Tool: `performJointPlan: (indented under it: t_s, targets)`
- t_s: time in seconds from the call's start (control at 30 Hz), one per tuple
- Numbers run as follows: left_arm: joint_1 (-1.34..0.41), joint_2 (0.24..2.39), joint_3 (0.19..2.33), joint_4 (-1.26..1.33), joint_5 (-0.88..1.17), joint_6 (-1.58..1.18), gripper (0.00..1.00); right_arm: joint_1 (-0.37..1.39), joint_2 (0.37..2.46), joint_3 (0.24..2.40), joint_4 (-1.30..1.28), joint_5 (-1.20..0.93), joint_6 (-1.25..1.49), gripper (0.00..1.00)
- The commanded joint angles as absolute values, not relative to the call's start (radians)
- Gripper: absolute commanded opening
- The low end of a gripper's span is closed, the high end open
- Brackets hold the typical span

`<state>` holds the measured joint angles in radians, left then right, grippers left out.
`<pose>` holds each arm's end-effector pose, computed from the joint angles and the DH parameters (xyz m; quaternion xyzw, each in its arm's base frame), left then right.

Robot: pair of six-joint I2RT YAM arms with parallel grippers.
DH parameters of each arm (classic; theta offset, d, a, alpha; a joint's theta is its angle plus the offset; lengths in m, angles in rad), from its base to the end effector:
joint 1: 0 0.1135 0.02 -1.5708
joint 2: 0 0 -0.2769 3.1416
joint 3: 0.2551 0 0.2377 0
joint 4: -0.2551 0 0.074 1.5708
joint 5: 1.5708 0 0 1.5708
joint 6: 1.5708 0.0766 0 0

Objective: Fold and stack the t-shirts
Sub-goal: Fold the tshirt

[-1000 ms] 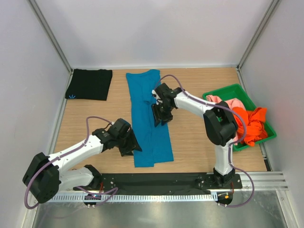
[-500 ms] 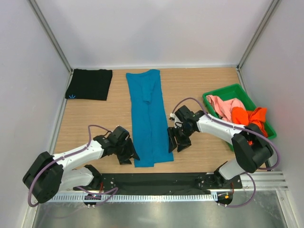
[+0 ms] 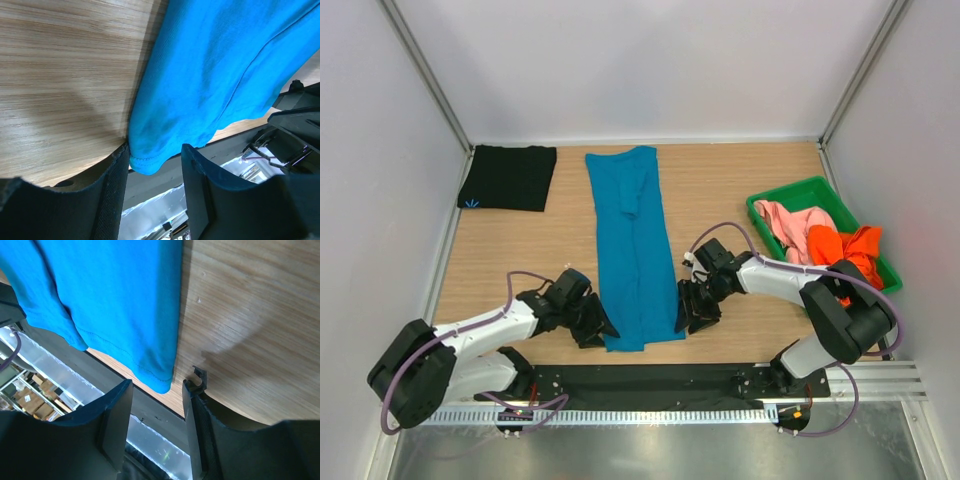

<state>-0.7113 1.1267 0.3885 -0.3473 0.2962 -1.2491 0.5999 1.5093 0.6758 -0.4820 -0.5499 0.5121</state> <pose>0.1219 -0.1346 0.1229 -0.2209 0.9350 -0.2772 0.0134 0.1732 0.1670 0.1251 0.0764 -0.9522 -0.2934 0.0381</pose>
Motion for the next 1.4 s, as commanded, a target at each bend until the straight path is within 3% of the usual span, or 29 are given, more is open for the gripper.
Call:
performJointPlan:
  t_s: [0.0,0.13,0.27,0.7,0.77,0.93,0.97,1.0,1.1,1.37]
  targets:
    - [-0.713,1.160,0.379,-0.390,0.229,-1.223,0.48,0.597,1.496,0.658,-0.423,-0.543,0.528,0.50]
    - [-0.715,1.147,0.406,-0.484,0.186,-1.209,0.43,0.597,1.494,0.640,-0.425,-0.523,0.522,0.49]
    - [-0.715,1.092,0.436,-0.603,0.108,-1.200,0.44,0.598,1.485,0.638,-0.430,-0.505,0.520,0.49]
    - [-0.715,1.218,0.408,-0.417,0.175,-1.197,0.45,0.597,1.535,0.624,-0.364,-0.491,0.537,0.48]
    - [-0.715,1.242,0.414,-0.411,0.164,-1.190,0.45,0.597,1.539,0.623,-0.356,-0.483,0.541,0.44]
    - [-0.710,1.281,0.419,-0.411,0.147,-1.172,0.30,0.597,1.539,0.609,-0.347,-0.474,0.555,0.30]
    - [-0.710,1.288,0.417,-0.411,0.147,-1.170,0.26,0.598,1.539,0.598,-0.338,-0.472,0.558,0.21]
    - [-0.710,1.289,0.417,-0.413,0.146,-1.169,0.17,0.598,1.542,0.592,-0.325,-0.472,0.561,0.16]
    - [-0.710,1.281,0.416,-0.428,0.146,-1.169,0.00,0.597,1.555,0.581,-0.313,-0.489,0.566,0.02]
    - [-0.716,1.152,0.380,-0.497,0.186,-1.181,0.00,0.601,1.389,0.474,-0.276,-0.506,0.684,0.01]
